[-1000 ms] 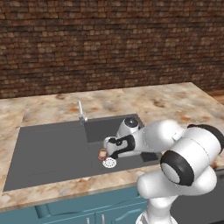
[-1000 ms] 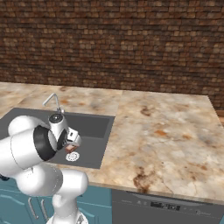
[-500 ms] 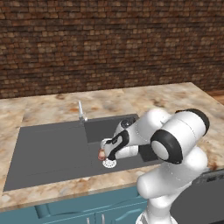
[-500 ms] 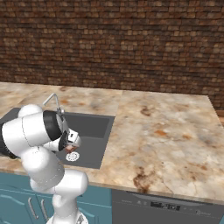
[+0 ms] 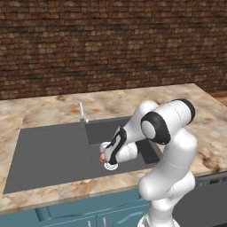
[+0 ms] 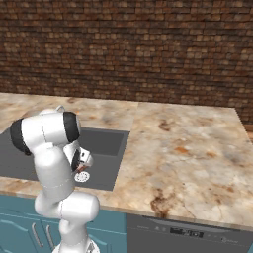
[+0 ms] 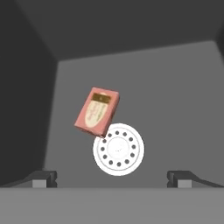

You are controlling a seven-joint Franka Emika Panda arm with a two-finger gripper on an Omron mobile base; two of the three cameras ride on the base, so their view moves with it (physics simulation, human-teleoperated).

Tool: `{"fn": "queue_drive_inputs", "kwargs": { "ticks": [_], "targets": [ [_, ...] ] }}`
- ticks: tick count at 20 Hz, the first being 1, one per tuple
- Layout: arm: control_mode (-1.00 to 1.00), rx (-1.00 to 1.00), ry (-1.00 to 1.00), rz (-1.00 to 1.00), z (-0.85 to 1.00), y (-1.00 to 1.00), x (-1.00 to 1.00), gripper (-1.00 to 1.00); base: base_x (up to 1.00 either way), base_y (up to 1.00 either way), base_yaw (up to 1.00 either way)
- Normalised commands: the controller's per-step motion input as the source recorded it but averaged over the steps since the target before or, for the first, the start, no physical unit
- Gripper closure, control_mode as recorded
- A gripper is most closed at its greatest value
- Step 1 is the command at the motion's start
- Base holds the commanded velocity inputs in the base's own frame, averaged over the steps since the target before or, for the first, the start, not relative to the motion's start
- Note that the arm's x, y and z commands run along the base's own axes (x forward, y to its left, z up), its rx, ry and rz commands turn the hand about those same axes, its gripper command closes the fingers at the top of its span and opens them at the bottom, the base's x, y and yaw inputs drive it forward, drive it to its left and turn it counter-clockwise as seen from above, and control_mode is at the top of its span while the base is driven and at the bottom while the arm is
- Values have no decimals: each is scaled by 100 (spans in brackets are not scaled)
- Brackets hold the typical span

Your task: Pick up the dish brush and bar soap from the sink, and place them back in the cabinet, and close the cabinet door.

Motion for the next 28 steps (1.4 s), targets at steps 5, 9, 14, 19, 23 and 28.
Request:
{"fn": "queue_drive_inputs", "kwargs": {
  "ticks": [5, 9, 14, 19, 23, 28],
  "targets": [
    [-100, 0, 0, 0, -17, 8, 35, -100, 0, 0, 0],
    [-100, 0, 0, 0, -8, 13, 28, -100, 0, 0, 0],
    [-100, 0, 0, 0, -2, 16, 14, -100, 0, 0, 0],
    [-100, 0, 0, 0, 0, 19, 11, -100, 0, 0, 0],
    [-100, 0, 0, 0, -1, 16, 7, -100, 0, 0, 0],
    [-100, 0, 3, 0, 0, 13, 0, -100, 0, 0, 0]
  ]
}}
